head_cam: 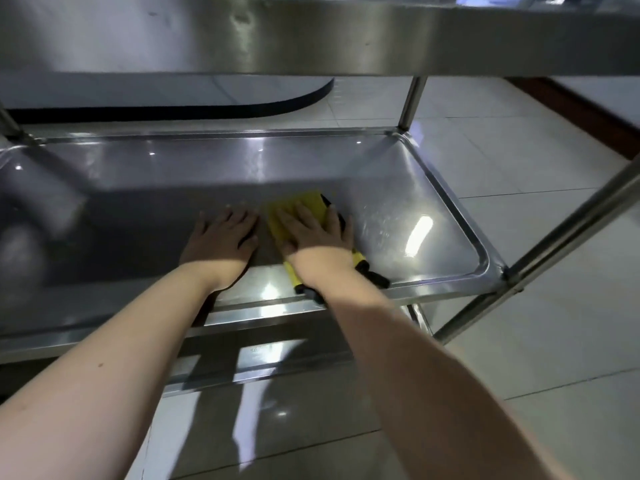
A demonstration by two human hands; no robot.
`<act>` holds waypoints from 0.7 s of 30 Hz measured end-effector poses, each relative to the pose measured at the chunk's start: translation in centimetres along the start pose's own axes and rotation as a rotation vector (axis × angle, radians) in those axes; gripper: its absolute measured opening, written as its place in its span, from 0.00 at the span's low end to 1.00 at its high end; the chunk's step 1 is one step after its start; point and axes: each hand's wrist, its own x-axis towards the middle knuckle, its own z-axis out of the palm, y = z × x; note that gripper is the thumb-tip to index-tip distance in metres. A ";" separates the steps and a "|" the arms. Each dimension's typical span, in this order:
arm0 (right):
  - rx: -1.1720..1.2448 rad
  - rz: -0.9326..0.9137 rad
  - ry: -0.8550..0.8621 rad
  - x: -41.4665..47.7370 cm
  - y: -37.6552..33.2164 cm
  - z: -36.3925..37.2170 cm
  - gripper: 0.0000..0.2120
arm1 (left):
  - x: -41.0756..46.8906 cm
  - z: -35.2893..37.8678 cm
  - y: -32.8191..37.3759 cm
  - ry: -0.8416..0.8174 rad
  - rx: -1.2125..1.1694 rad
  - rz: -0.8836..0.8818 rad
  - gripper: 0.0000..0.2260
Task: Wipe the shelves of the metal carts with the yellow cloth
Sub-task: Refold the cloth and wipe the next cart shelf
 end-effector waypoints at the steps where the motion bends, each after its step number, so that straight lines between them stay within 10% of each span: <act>1: -0.040 0.031 0.016 0.3 3.0 -0.9 0.24 | 0.1 0.1 -0.1 -0.002 0.003 -0.002 0.24; 9: -0.100 0.518 0.014 -2.3 15.8 -5.7 0.26 | 0.2 0.4 0.3 0.005 0.027 -0.001 0.24; 16: -0.028 -0.044 -0.070 -4.1 -4.6 1.0 0.24 | 0.0 0.2 -0.4 0.005 0.007 0.004 0.25; 21: -0.114 0.056 -0.064 -2.8 4.8 -1.5 0.27 | -0.2 0.0 -0.4 -0.009 0.017 0.010 0.24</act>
